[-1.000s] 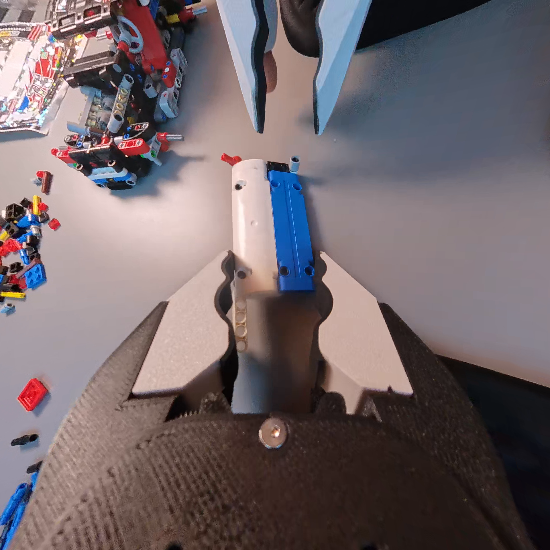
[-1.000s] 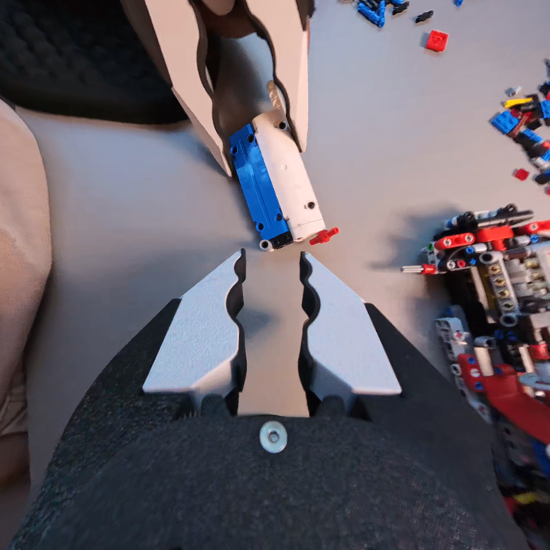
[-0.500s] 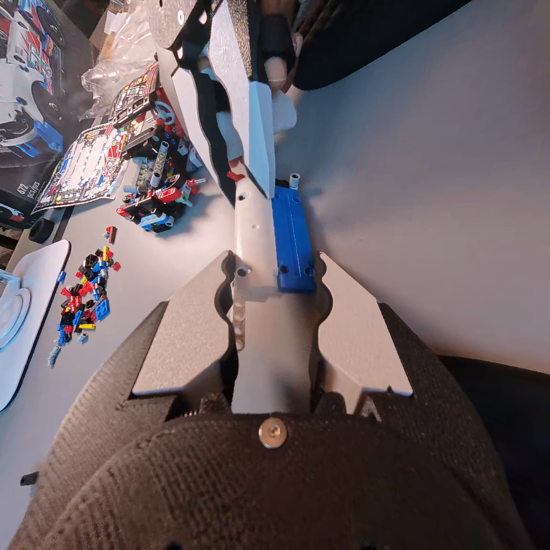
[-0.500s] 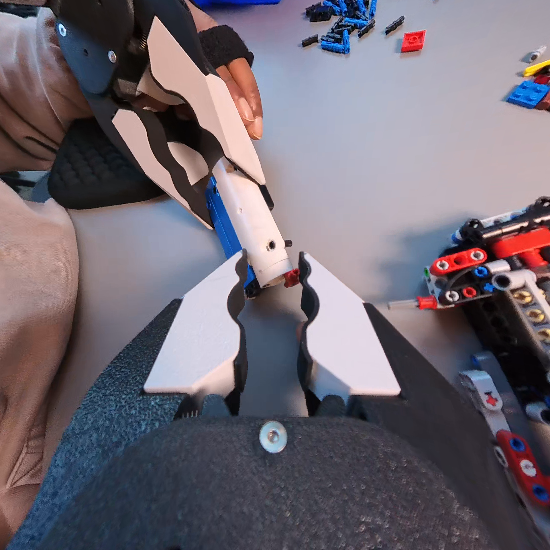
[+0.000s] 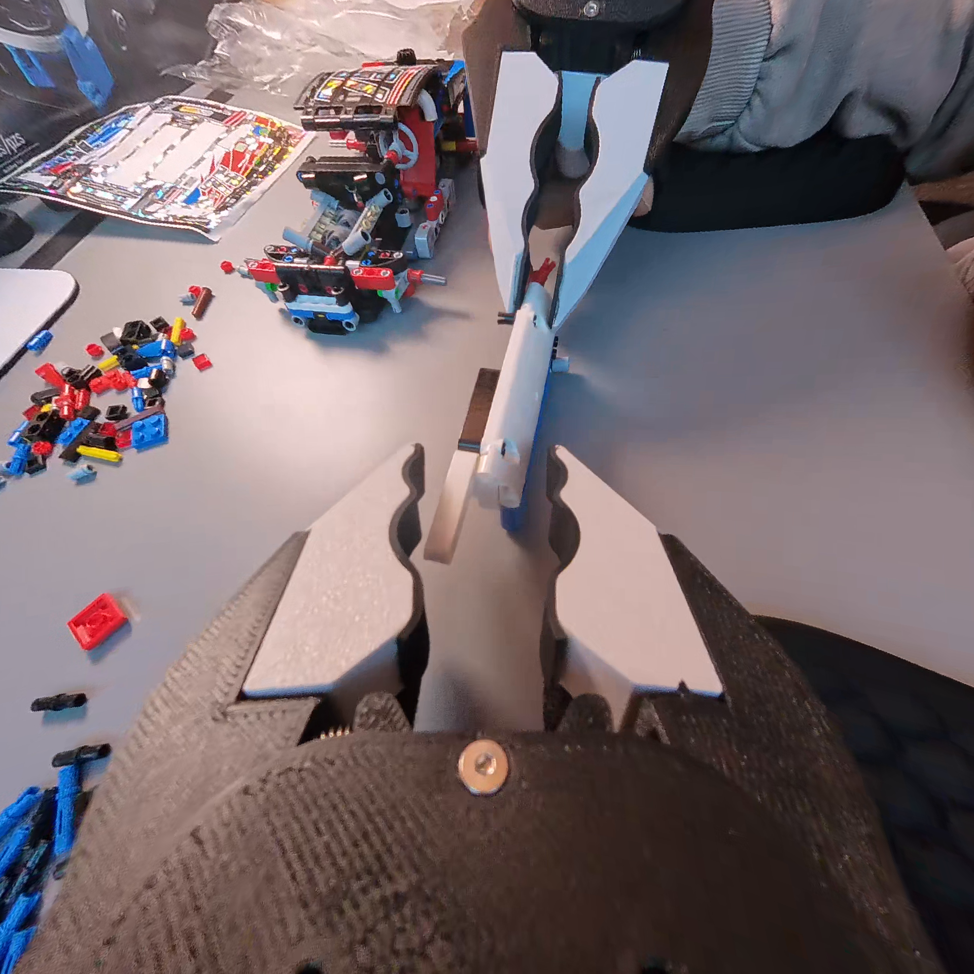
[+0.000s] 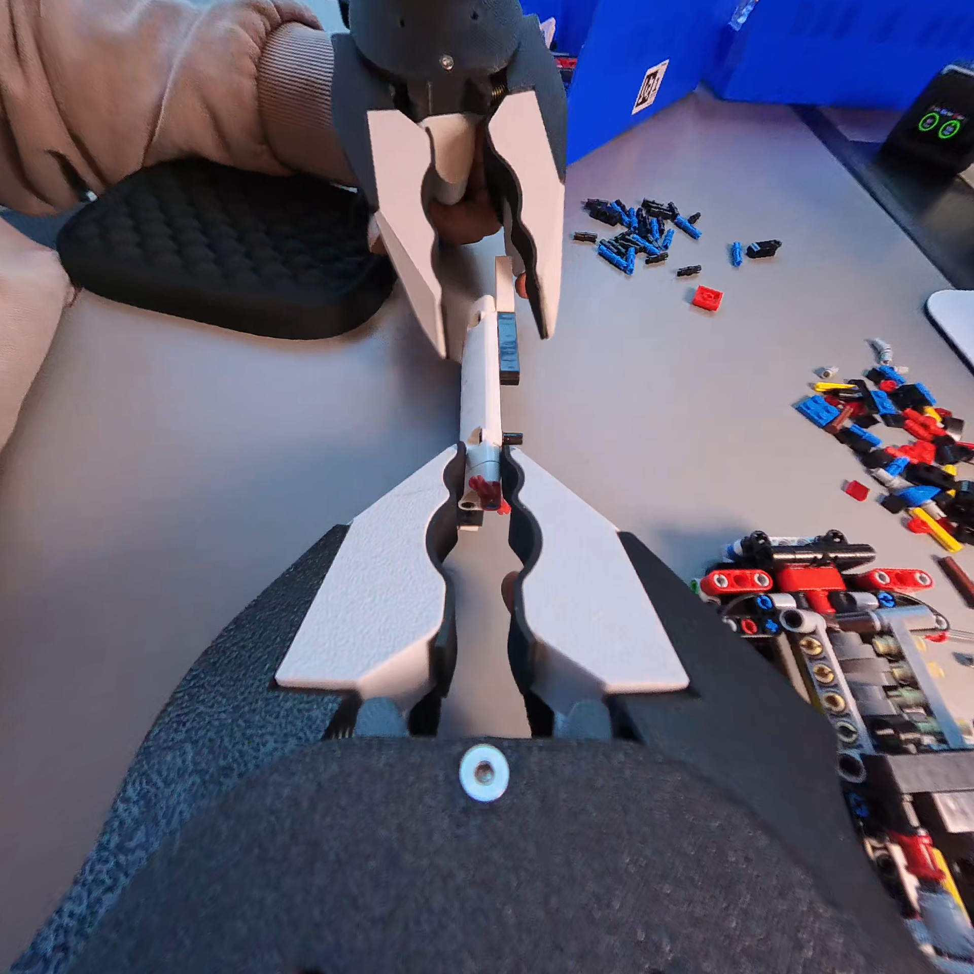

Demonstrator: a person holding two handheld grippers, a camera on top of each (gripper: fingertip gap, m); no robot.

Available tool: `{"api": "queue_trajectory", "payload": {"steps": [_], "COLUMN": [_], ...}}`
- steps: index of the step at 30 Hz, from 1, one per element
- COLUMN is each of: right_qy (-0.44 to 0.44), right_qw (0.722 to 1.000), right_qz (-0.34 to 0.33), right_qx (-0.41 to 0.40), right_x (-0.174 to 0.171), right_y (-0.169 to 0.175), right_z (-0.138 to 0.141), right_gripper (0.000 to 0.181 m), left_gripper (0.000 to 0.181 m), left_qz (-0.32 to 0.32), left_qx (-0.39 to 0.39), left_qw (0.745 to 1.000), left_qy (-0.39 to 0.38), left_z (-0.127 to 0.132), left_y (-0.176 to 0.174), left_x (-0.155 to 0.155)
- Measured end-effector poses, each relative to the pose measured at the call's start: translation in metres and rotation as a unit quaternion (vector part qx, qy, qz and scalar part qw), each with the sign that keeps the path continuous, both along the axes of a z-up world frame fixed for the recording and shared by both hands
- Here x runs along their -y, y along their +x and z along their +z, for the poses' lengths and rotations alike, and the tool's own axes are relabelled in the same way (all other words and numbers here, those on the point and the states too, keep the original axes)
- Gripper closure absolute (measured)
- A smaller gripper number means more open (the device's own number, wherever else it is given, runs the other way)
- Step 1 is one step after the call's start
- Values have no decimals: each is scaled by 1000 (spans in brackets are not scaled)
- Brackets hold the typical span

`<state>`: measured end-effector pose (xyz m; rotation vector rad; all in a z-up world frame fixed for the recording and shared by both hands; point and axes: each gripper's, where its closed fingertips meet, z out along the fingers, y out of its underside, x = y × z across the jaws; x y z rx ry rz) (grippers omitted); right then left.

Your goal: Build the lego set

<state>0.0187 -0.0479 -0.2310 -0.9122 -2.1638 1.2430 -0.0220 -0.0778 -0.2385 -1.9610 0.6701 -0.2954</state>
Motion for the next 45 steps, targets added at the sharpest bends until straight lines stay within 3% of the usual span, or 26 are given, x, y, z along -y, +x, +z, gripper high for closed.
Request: {"api": "queue_trajectory", "payload": {"steps": [2,9,16,19,23,25,28,32,36,40,45], "right_qy": [-8,-62,-161,-133,-93,-91,-109,-130,-156,-141,-67], "right_qw": [1000,994,958,953,964,975,981,963,939,943,950], "right_qz": [-1,-71,-170,-192,-193,-171,-156,-176,-213,-205,-183], "right_qx": [5,59,163,192,155,107,-27,-159,-222,-223,-246], "right_x": [-1,-18,-33,-42,-52,-51,-54,-68,-80,-70,-61], "right_y": [0,-6,-9,-5,-3,-3,-8,-12,-14,-13,-8], "right_z": [0,-2,-10,-22,-11,8,50,86,93,85,81], "right_gripper": [171,165,161,152,146,144,144,145,157,161,167], "left_gripper": [151,153,139,135,137,138,142,151,155,162,169], "left_qz": [-3,15,42,35,54,79,150,258,330,377,437], "left_qx": [-8,11,-2,5,-7,24,70,33,10,21,8], "left_qw": [1000,999,996,996,997,997,983,944,896,857,831], "left_qy": [-7,-32,-81,-84,-59,-8,81,201,298,351,344], "left_z": [-3,-6,-19,-19,-10,13,54,121,207,278,308], "left_y": [1,-1,-13,-12,-21,-29,-55,-107,-154,-207,-276], "left_x": [1,-3,1,4,3,-5,-18,-37,-72,-126,-191]}}
